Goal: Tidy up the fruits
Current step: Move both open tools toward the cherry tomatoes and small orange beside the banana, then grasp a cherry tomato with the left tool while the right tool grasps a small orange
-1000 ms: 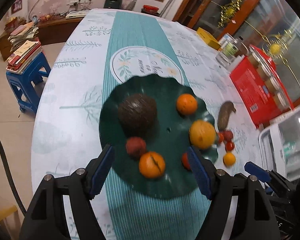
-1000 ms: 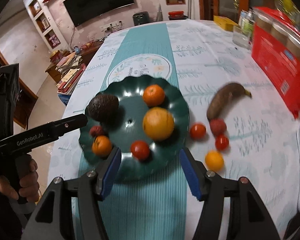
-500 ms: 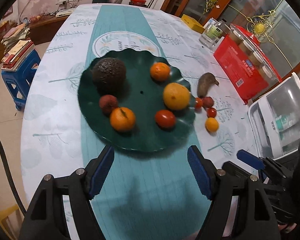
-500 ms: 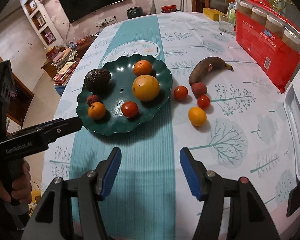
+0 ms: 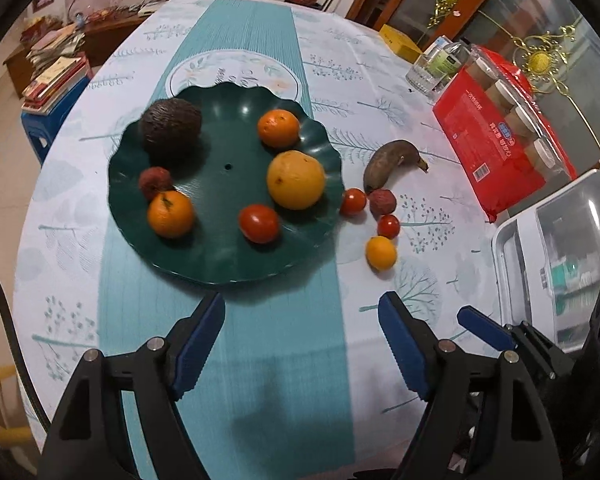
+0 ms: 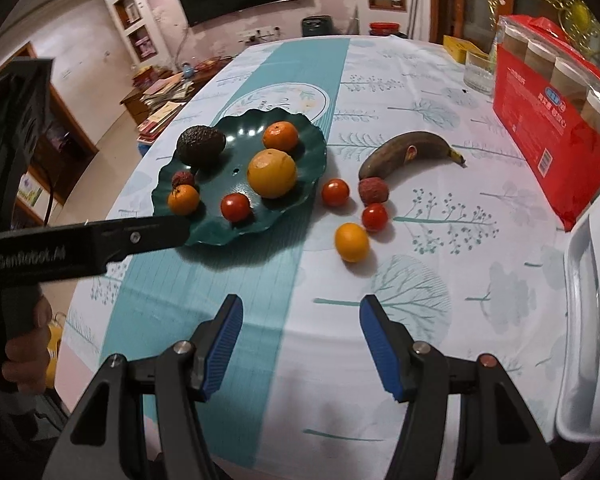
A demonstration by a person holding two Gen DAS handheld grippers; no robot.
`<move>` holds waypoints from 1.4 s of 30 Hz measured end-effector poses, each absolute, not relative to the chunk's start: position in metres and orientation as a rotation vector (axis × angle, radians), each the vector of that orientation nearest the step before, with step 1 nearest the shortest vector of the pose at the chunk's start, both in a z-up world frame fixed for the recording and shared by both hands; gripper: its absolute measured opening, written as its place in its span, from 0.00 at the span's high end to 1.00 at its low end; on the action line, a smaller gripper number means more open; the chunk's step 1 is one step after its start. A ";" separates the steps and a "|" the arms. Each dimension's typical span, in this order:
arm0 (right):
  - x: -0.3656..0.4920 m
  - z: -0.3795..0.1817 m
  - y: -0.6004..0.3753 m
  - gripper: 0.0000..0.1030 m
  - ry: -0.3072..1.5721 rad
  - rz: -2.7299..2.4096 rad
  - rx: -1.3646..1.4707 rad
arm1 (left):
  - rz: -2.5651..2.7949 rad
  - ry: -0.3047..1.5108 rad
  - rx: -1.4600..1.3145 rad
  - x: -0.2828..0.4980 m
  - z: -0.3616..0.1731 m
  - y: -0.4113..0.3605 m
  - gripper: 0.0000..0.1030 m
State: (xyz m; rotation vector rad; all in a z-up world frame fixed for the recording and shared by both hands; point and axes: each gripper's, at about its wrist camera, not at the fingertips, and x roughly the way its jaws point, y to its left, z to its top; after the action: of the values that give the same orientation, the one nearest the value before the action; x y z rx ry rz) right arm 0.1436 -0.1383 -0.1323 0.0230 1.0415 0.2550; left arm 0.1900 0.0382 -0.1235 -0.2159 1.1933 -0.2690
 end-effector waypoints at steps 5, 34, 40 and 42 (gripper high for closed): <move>0.142 -0.136 -0.159 0.41 0.995 0.299 -0.038 | -0.239 1.218 -0.216 0.195 -0.122 0.011 0.24; 0.179 -0.200 -0.171 0.46 0.775 0.449 -0.144 | -0.253 1.456 -0.056 0.298 -0.162 -0.105 0.36; 0.189 -0.207 -0.169 0.57 0.800 0.444 -0.136 | -0.240 1.534 -0.022 0.306 -0.185 -0.118 0.54; 0.192 -0.208 -0.169 0.58 0.805 0.437 -0.138 | -0.237 1.561 -0.025 0.308 -0.193 -0.119 0.59</move>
State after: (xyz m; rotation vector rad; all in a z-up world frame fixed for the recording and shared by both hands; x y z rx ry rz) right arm 0.1924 -0.1688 -0.2080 -0.1384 0.8054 0.4366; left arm 0.3075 -0.1194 -0.1933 -0.0255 1.5606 -0.2366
